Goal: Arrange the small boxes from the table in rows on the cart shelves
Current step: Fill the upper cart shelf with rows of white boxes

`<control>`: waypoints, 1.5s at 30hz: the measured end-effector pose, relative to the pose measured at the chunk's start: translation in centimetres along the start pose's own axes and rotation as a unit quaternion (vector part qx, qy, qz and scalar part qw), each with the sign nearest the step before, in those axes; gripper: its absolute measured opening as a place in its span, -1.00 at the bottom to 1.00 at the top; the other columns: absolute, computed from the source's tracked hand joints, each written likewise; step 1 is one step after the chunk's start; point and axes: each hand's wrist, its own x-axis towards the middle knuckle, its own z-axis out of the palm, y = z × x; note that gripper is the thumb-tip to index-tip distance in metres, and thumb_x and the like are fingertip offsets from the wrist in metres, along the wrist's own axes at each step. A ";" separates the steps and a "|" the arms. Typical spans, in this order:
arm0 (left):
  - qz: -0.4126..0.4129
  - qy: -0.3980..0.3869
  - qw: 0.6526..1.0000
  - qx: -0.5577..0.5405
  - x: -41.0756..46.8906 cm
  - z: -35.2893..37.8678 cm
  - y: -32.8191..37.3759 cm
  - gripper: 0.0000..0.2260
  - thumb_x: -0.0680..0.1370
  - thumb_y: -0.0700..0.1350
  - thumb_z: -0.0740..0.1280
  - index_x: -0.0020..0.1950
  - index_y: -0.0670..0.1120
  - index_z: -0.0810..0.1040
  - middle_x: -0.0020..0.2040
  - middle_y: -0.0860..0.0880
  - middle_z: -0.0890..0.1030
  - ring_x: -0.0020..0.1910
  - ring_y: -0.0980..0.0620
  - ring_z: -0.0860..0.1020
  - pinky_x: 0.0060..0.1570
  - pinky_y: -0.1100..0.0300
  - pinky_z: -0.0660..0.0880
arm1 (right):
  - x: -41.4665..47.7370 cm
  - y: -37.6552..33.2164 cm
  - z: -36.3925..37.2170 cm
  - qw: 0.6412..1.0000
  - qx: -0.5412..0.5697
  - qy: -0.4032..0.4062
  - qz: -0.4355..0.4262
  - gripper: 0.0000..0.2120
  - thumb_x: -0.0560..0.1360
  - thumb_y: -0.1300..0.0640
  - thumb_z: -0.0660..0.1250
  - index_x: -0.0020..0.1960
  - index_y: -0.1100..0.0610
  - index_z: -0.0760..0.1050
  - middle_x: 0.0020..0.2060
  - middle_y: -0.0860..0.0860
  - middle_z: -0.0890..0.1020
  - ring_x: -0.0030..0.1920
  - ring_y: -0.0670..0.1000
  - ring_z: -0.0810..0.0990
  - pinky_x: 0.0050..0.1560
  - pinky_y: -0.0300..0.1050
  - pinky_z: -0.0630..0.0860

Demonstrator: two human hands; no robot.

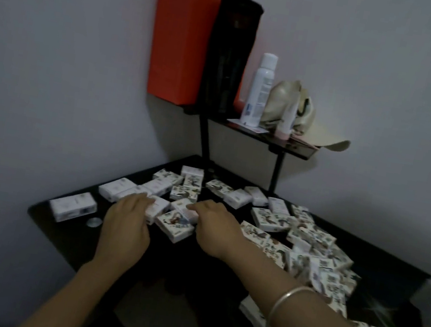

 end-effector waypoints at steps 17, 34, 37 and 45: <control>-0.131 -0.086 0.985 -0.076 -1.1 -1.7 0.6 -0.59 0.52 0.10 0.36 0.33 0.06 0.40 0.09 0.01 0.56 0.03 0.08 0.48 -0.08 0.13 0.50 | 4.9 -0.6 1.5 0.991 0.073 -0.052 0.094 -0.48 0.60 0.07 0.22 0.50 0.11 0.14 0.25 0.22 0.51 0.21 0.22 0.50 0.06 -0.04 0.43; -0.177 -0.181 0.806 -0.535 1.7 -11.3 11.2 -0.68 0.53 -0.31 0.35 0.18 0.03 0.50 0.03 -0.01 0.67 -0.11 0.03 0.68 -0.18 0.15 0.62 | -9.5 0.6 -11.8 0.909 0.388 0.137 0.061 -0.57 0.51 0.11 0.39 0.26 -0.14 0.29 0.06 -0.07 0.53 -0.01 -0.01 0.59 -0.09 -0.05 0.60; -0.115 -0.223 0.795 -0.552 2.4 -13.2 16.2 -0.70 0.54 -0.27 0.35 0.22 0.01 0.50 0.01 0.00 0.69 -0.07 -0.01 0.68 -0.14 0.10 0.60 | -15.4 1.6 -16.4 0.928 0.303 0.215 0.025 -0.71 0.47 0.01 0.39 0.11 -0.25 0.42 -0.03 -0.14 0.62 -0.03 -0.10 0.61 0.00 0.04 0.60; 0.037 -0.279 0.727 -0.626 1.9 -18.3 31.2 -0.80 0.55 -0.28 0.28 0.13 -0.08 0.57 -0.05 -0.06 0.70 -0.11 -0.05 0.65 -0.18 0.02 0.62 | -30.5 2.9 -26.5 0.912 0.176 0.366 0.057 -0.89 0.45 0.01 0.43 -0.03 -0.15 0.60 -0.20 -0.15 0.66 -0.23 -0.11 0.60 -0.23 -0.12 0.56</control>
